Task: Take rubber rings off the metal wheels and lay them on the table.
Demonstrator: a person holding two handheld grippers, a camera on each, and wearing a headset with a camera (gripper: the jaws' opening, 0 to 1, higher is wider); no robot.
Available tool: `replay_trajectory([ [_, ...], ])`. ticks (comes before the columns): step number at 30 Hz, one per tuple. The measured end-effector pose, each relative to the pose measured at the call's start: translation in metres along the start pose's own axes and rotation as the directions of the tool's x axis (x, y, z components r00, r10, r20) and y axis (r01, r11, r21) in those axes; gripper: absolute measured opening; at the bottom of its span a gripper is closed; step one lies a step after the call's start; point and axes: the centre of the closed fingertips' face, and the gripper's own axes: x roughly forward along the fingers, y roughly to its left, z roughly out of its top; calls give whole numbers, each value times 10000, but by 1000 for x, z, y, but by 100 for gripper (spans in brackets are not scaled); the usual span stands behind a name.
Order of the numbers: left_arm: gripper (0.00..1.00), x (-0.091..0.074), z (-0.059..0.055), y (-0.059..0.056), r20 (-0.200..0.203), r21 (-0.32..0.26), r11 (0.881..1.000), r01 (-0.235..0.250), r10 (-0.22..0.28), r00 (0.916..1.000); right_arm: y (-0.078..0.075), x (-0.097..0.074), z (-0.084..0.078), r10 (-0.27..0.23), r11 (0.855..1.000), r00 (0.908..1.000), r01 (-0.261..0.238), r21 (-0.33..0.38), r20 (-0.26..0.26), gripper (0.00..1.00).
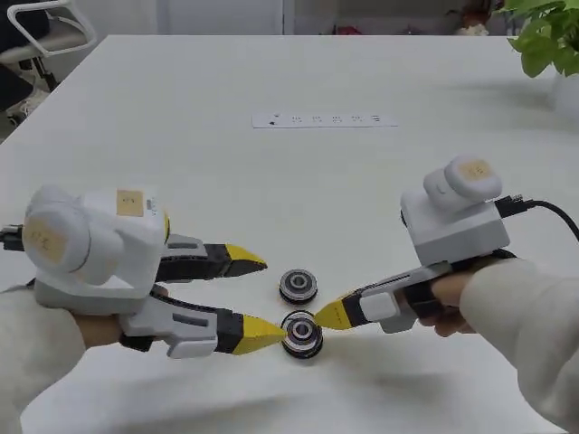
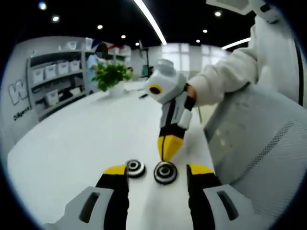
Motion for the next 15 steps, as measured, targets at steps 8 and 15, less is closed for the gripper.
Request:
replay_trajectory([
  [8,63,-15,4,-12,42,43,9999,127,-127,9999,2,-2,2,17,10000,10000,-17,-67,-6,0],
  [15,70,-31,2,-20,72,-159,9998,97,-96,9999,7,-3,4,86,9999,10000,-86,-78,27,0],
])
